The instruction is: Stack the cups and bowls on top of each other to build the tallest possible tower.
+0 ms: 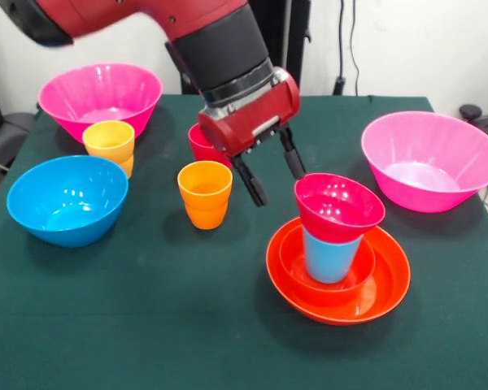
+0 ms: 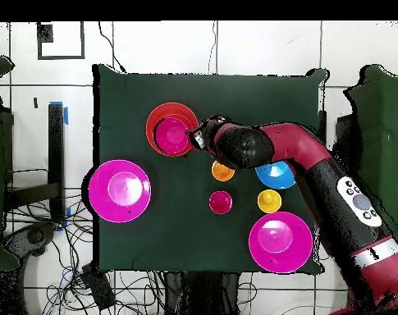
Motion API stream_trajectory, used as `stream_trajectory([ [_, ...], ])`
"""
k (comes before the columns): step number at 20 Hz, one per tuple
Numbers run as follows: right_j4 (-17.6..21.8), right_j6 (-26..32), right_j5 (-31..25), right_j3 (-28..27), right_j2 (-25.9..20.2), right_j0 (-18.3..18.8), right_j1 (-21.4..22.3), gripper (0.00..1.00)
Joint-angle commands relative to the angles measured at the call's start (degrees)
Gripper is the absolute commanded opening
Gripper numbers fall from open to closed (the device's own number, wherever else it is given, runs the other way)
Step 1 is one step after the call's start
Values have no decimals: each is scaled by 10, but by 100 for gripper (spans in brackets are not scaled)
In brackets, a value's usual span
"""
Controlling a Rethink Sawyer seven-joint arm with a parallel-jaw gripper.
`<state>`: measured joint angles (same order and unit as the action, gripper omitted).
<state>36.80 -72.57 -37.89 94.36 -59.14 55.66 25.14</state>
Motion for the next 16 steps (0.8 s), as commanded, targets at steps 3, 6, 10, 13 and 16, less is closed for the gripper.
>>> stream_trajectory([
  [3, -23, -112, -76, 32, 76, -94, 175, 100],
  [6, -36, -123, -84, 33, 99, -113, 200, 100],
  [10, -38, -147, -109, 20, 155, -163, 230, 100],
  [13, -47, -152, -105, 23, 178, -181, 240, 0],
  [16, -53, -159, -93, 32, 193, -190, 244, 0],
])
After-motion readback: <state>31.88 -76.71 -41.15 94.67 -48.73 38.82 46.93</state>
